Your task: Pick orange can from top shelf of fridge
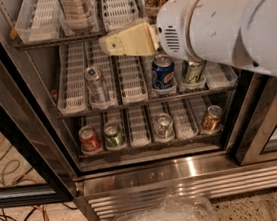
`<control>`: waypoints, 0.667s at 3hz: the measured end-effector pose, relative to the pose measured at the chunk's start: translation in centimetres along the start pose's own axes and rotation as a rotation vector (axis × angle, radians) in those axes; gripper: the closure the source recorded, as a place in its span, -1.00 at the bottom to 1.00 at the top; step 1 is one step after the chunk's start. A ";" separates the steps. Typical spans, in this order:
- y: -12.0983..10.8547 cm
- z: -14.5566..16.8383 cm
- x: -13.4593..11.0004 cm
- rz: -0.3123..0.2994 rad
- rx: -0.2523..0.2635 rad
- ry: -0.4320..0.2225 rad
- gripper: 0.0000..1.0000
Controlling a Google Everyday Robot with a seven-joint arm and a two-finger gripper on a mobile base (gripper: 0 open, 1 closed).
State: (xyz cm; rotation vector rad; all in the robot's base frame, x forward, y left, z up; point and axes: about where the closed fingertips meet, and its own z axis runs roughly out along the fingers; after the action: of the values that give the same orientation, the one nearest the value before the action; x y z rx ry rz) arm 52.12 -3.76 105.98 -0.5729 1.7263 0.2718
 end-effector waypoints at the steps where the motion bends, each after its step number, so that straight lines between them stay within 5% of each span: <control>1: 0.3 -0.7 -1.6 0.010 0.093 -0.093 -1.00; 2: -0.4 -1.2 -3.7 0.004 0.137 -0.167 -1.00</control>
Offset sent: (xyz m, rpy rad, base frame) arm -0.0048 0.0029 0.0135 0.0351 -0.0784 -0.0669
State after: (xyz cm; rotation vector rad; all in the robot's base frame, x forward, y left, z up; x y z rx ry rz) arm 51.82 -3.82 109.86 -0.4345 1.5713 0.1963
